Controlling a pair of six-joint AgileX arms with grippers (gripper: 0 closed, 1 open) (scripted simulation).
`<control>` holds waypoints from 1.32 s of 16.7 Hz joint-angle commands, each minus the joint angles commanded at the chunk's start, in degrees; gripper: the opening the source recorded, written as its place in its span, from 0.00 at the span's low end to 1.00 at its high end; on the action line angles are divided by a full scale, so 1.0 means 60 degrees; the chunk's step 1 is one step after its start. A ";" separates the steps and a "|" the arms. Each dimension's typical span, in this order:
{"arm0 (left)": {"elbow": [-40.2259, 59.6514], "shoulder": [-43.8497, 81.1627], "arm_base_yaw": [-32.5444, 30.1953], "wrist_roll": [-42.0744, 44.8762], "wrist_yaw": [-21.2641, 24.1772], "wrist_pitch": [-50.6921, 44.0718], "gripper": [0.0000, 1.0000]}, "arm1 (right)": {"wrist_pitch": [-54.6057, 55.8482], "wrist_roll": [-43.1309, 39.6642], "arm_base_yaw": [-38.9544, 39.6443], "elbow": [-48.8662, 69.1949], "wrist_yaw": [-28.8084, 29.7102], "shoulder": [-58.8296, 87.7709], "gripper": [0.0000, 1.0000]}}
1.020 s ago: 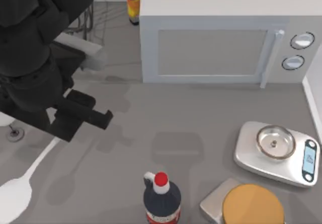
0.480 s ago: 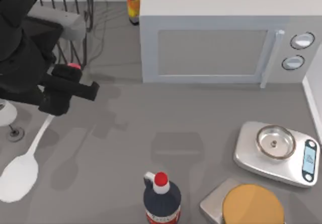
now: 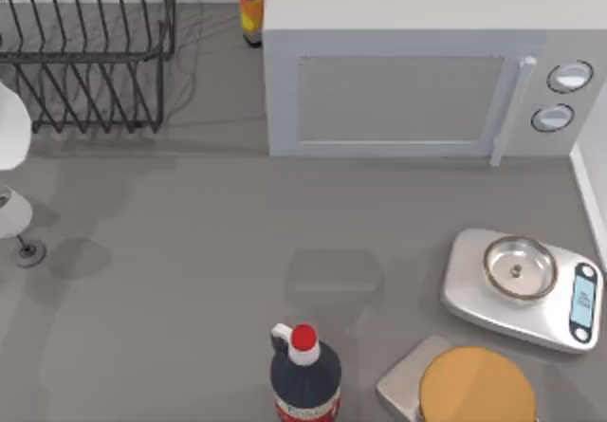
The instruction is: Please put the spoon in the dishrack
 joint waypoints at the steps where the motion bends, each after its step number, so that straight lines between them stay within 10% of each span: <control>1: -0.0223 -0.0358 0.0449 0.0078 0.0129 0.0846 0.00 | 0.0000 0.0000 0.0000 0.0000 0.0000 0.0000 1.00; 8: -0.1136 -0.2263 0.2602 0.0375 0.0766 0.4145 0.00 | 0.0000 0.0000 0.0000 0.0000 0.0000 0.0000 1.00; 16: -0.1117 -0.1965 0.2584 0.0393 0.0734 0.4522 0.00 | 0.0000 0.0000 0.0000 0.0000 0.0000 0.0000 1.00; 22: -0.1459 0.0972 0.2306 0.0408 0.0449 0.7708 0.00 | 0.0000 0.0000 0.0000 0.0000 0.0000 0.0000 1.00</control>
